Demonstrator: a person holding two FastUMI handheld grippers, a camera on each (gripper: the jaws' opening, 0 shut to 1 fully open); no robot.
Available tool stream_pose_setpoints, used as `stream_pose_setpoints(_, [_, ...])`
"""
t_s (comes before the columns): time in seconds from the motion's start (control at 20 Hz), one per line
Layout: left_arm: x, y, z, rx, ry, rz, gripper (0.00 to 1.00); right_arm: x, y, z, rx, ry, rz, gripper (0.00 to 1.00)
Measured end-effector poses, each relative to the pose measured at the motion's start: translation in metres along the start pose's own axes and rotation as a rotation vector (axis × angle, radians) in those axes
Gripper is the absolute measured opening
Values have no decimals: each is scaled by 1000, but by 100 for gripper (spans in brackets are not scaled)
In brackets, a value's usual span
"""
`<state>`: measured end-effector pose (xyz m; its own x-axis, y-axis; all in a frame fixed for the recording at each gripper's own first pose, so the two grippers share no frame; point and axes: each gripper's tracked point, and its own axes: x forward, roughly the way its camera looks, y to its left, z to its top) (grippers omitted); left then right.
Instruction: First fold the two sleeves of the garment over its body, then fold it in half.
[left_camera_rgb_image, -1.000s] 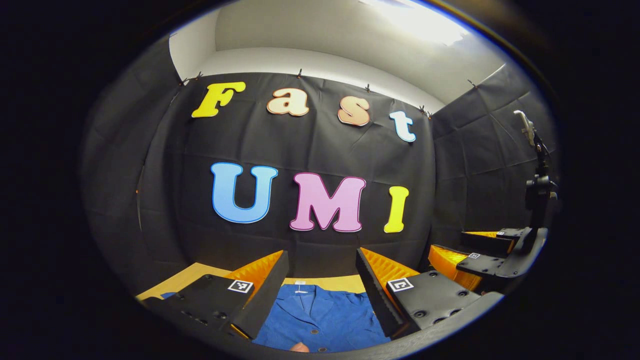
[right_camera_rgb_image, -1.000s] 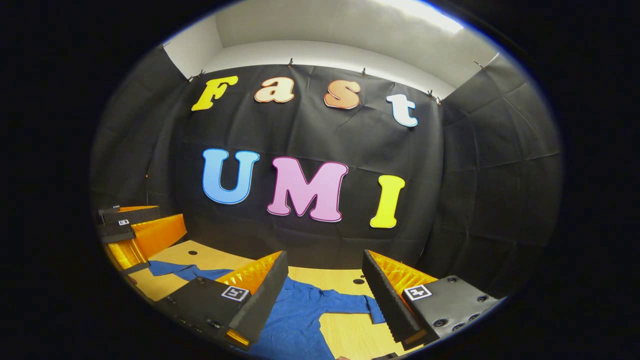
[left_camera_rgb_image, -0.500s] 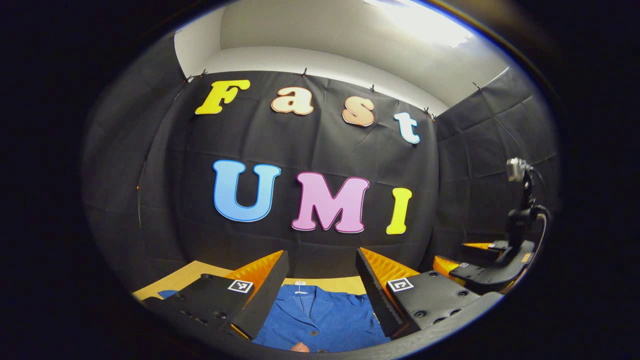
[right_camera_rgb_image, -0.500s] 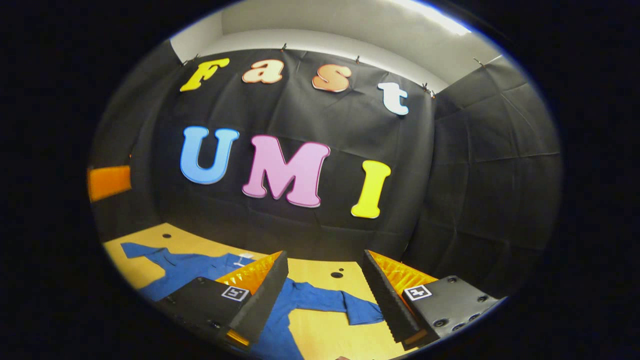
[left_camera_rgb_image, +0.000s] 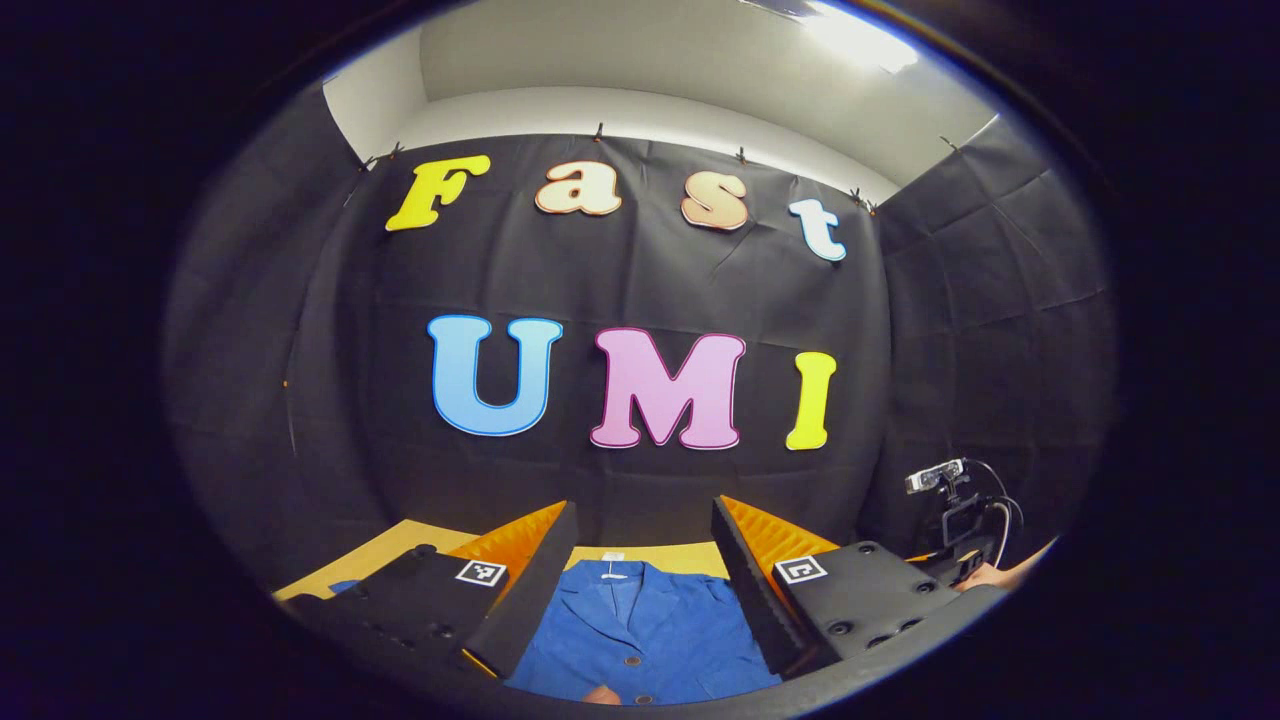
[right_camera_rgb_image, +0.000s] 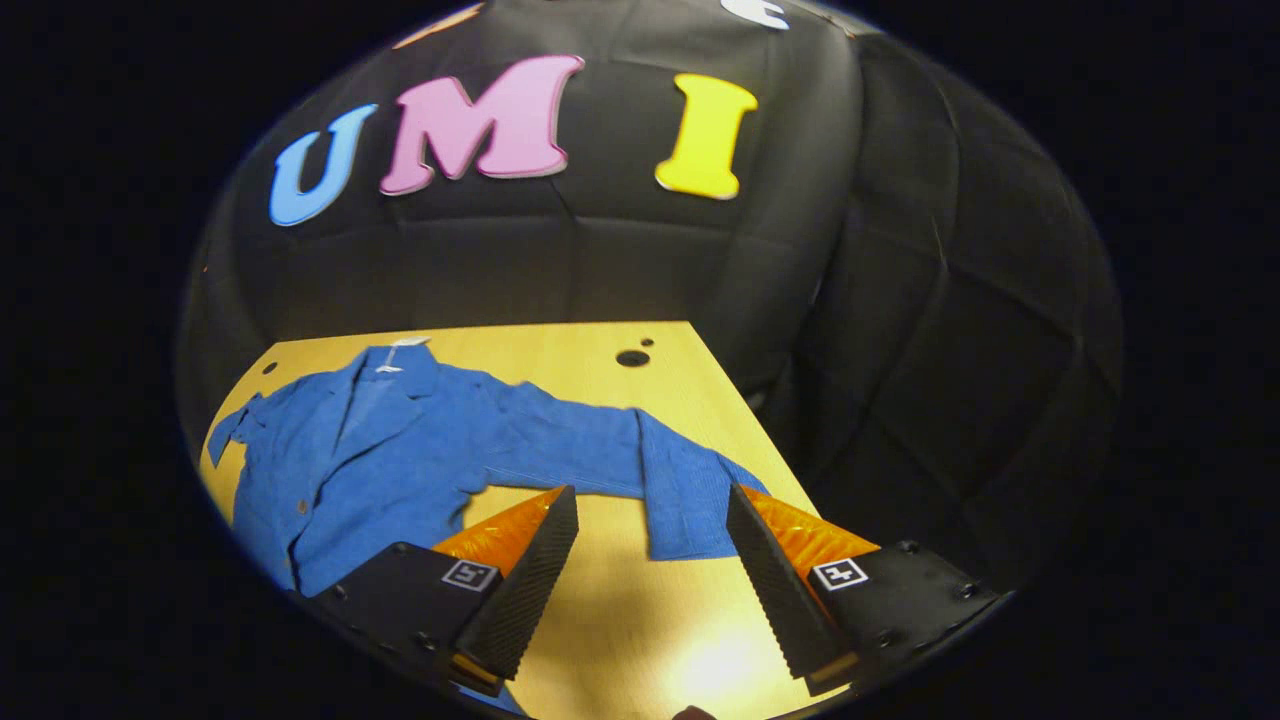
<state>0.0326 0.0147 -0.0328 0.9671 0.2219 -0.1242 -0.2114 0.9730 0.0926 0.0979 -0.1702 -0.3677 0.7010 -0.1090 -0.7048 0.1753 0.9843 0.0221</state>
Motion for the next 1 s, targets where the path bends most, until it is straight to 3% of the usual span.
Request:
stream_pose_setpoints(0.25, [14,-37,-10,-54,94,129,80,64,-14,-47,-27,188,62,98])
stream_pose_setpoints(0.55, [21,-90,-24,-100,153,214,80,92,-16,-62,-90,239,128,98])
stream_pose_setpoints(0.6, [21,-98,-22,-101,146,213,80,99,-16,-56,-85,225,128,90])
stream_pose_setpoints(0.65, [23,-104,-20,-95,144,206,80,100,-16,-58,-91,236,129,99])
stream_pose_setpoints(0.75, [28,-113,-21,-79,146,183,80,100,-15,-59,-89,248,129,99])
stream_pose_setpoints(0.8, [31,-117,-21,-75,146,169,80,97,-15,-61,-83,258,132,89])
stream_pose_setpoints(0.85, [34,-120,-19,-74,143,155,80,98,-16,-61,-69,259,133,94])
stream_pose_setpoints(0.9, [34,-123,-16,-74,136,140,80,99,-17,-61,-52,266,133,87])
stream_pose_setpoints(0.95, [35,-125,-13,-72,128,122,80,96,-15,-62,-34,278,133,93])
stream_pose_setpoints(1.0, [35,-124,-10,-64,118,106,80,100,-15,-60,-20,272,124,81])
